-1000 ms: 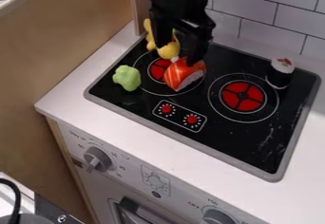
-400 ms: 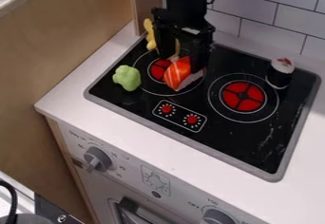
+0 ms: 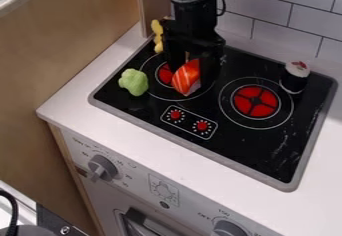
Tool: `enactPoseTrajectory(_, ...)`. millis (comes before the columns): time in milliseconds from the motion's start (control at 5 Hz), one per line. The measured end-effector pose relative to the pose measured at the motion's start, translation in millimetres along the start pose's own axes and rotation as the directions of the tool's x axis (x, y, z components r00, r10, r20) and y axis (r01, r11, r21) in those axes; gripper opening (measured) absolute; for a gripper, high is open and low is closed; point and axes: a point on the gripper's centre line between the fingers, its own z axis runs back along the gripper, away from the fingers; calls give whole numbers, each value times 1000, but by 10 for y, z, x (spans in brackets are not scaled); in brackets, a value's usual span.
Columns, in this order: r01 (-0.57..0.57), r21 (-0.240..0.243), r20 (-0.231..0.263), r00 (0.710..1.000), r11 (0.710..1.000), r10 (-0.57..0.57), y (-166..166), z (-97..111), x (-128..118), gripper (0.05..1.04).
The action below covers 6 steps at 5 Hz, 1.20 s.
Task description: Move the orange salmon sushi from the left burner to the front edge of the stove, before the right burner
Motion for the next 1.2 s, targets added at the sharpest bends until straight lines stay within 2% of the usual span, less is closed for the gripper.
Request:
enactPoseTrajectory(200, 27, 2, -5, 1000, 1000, -27, -50, -81, -98, 955)
enactPoseTrajectory(400, 17, -14, 3, 1000, 1000, -17, -89, -98, -139, 690)
enactPoseTrajectory(600, 14, -39, 1, 1000, 999, -14, -107, -95, -149, 559)
enactPoseTrajectory(800, 20, -61, -16, 1000, 998, -21, -112, -81, -189, 559)
enactPoseTrajectory(1200, -16, -30, 18, 1000, 999, 16, -343, 334, -238, 559)
